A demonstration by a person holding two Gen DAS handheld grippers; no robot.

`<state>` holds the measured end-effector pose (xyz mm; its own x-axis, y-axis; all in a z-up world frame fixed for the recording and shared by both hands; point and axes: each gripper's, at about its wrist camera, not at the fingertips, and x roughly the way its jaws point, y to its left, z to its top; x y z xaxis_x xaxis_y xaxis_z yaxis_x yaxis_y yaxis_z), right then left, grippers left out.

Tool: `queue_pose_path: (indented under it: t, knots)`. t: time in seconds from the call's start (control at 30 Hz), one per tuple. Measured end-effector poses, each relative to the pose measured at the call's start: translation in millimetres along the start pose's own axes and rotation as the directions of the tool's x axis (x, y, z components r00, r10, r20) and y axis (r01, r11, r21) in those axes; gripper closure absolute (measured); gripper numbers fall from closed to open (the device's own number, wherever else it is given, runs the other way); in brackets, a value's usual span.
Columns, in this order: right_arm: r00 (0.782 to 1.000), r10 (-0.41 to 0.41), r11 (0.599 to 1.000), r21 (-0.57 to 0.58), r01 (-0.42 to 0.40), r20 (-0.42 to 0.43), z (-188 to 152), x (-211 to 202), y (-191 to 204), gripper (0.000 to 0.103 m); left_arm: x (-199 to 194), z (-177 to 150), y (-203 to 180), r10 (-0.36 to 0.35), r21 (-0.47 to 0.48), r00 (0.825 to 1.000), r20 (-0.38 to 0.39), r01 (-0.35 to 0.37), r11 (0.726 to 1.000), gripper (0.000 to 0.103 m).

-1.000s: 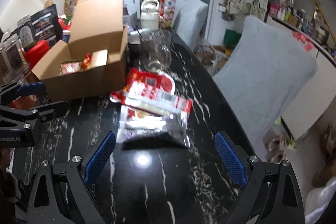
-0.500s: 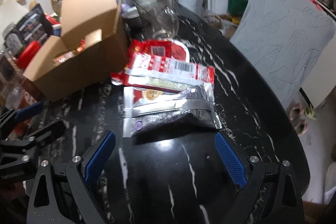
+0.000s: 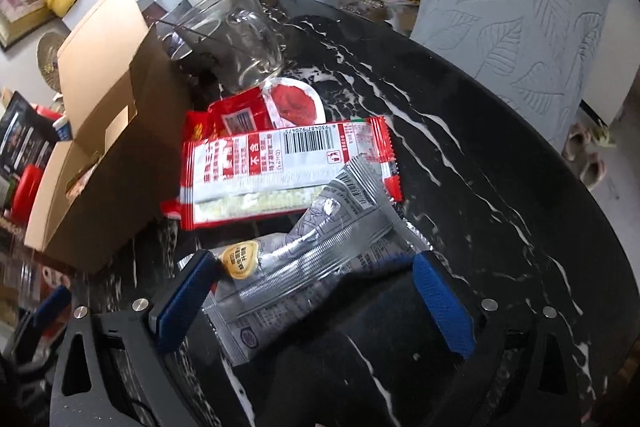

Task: Organize snacks
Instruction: 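Grasp the silver foil bag with the right gripper, then grasp the red-and-white packet with the left gripper while the right gripper holds the silver bag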

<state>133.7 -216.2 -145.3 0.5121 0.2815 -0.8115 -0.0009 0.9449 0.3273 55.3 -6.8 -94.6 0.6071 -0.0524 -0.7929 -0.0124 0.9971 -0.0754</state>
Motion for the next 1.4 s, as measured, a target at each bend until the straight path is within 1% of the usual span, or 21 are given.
queue_pose_path:
  t: [0.1, 0.13, 0.2, 0.33, 0.5, 0.57, 0.6, 0.67, 0.7, 0.73, 0.77, 0.8, 0.83, 0.9, 0.93, 1.0, 1.07, 1.13, 1.23, 1.33, 1.4]
  knots:
    - [1.000, -0.013, 1.000, -0.027, 0.013, 0.001, 1.8, 5.6, 6.5, 0.003, -0.9, 0.2, -2.0, -0.005, 0.003, 1.000, 0.003, 0.005, 1.000, 0.013]
    - [1.000, -0.016, 1.000, -0.019, 0.015, -0.019, 1.2, 9.4, 6.7, 0.003, -1.1, 0.1, -2.6, -0.006, 0.003, 1.000, 0.003, 0.006, 1.000, 0.013]
    - [0.999, -0.036, 0.999, -0.006, 0.036, -0.009, 0.6, 7.3, 7.6, 0.003, -1.6, 0.3, -3.7, -0.009, 0.005, 1.000, 0.008, 0.009, 1.000, 0.013]
    - [1.000, 0.011, 0.997, 0.079, -0.008, -0.027, 3.8, 4.9, 2.0, 0.002, -3.4, 1.7, -0.9, -0.020, -0.006, 1.000, 0.011, 0.020, 1.000, 0.014]
    - [1.000, -0.003, 0.991, 0.132, 0.006, -0.019, 8.2, 4.9, -4.8, 0.002, -8.8, 4.5, 2.9, -0.018, -0.016, 0.999, 0.033, 0.018, 1.000, 0.013]
    - [0.999, -0.036, 0.992, 0.118, 0.036, -0.009, 11.7, 8.9, -2.9, 0.002, -9.0, 5.8, 3.0, -0.021, -0.016, 0.999, 0.031, 0.021, 1.000, 0.013]
    - [0.998, -0.068, 0.993, 0.098, 0.068, -0.001, 12.7, 10.8, -0.8, 0.002, -9.5, 6.6, 2.5, -0.021, -0.013, 0.999, 0.032, 0.021, 1.000, 0.013]
    - [0.996, -0.085, 0.993, 0.078, 0.084, 0.015, 13.0, 13.2, 0.6, 0.003, -11.2, 7.8, 1.0, -0.018, -0.002, 0.999, 0.039, 0.018, 1.000, 0.013]
    - [0.996, -0.087, 0.994, 0.065, 0.086, 0.021, 12.4, 13.8, 0.9, 0.006, -12.4, 8.0, 0.2, -0.018, 0.002, 0.999, 0.044, 0.018, 1.000, 0.013]
    - [0.995, -0.098, 0.994, 0.042, 0.097, 0.028, 11.6, 13.2, 1.8, 0.013, -12.7, 8.8, 0.0, -0.019, 0.004, 0.999, 0.046, 0.019, 1.000, 0.013]
    - [0.994, -0.107, 0.994, 0.016, 0.107, 0.032, 10.9, 12.7, 2.9, 0.034, -12.8, 9.9, -0.9, -0.023, 0.006, 0.999, 0.047, 0.023, 1.000, 0.013]
    - [0.994, -0.108, 0.994, -0.008, 0.108, 0.027, 11.1, 12.6, 3.0, 0.052, -12.7, 10.6, -1.5, -0.029, 0.008, 0.998, 0.048, 0.029, 1.000, 0.014]
    - [0.994, -0.112, 0.994, -0.018, 0.112, 0.020, 11.9, 11.7, 0.1, 0.059, -12.6, 11.6, -3.0, -0.037, 0.013, 0.998, 0.049, 0.037, 0.999, 0.013]
    - [0.997, -0.073, 0.997, -0.010, 0.073, 0.016, 12.8, 9.6, -7.7, 0.065, -12.0, 14.2, -9.6, -0.052, 0.040, 0.997, 0.049, 0.050, 0.998, 0.013]
    - [0.998, -0.055, 0.998, -0.007, 0.055, 0.014, 13.2, 8.8, -11.5, 0.066, -11.8, 15.5, -13.0, -0.055, 0.053, 0.997, 0.051, 0.052, 0.997, 0.013]
    - [0.999, -0.044, 0.999, -0.011, 0.045, 0.022, 11.8, 3.8, -16.9, 0.069, -11.5, 19.2, -22.5, -0.063, 0.087, 0.996, 0.058, 0.057, 0.995, 0.013]
    - [0.999, -0.028, 1.000, -0.013, 0.028, 0.033, 10.9, -0.5, -20.8, 0.069, -9.7, 24.3, -33.5, -0.081, 0.124, 0.995, 0.061, 0.073, 0.990, 0.013]
    - [0.999, 0.011, 1.000, 0.000, -0.011, 0.048, 11.1, -8.7, -28.1, 0.069, -7.3, 29.8, -43.9, -0.104, 0.155, 0.993, 0.060, 0.093, 0.984, 0.013]
    - [0.997, 0.028, 1.000, 0.002, -0.029, 0.074, 14.9, -19.7, -36.4, 0.069, 2.4, 40.4, -63.6, -0.139, 0.211, 0.989, 0.047, 0.126, 0.969, 0.013]
    - [0.994, 0.033, 0.999, -0.006, -0.032, 0.100, 20.3, -29.0, -44.0, 0.069, 17.6, 51.9, -84.1, -0.183, 0.264, 0.983, 0.018, 0.172, 0.949, 0.013]
    - [0.993, 0.036, 0.999, -0.005, -0.035, 0.114, 26.4, -33.0, -51.6, 0.069, 31.1, 60.5, -99.9, -0.216, 0.310, 0.976, -0.022, 0.213, 0.927, 0.014]
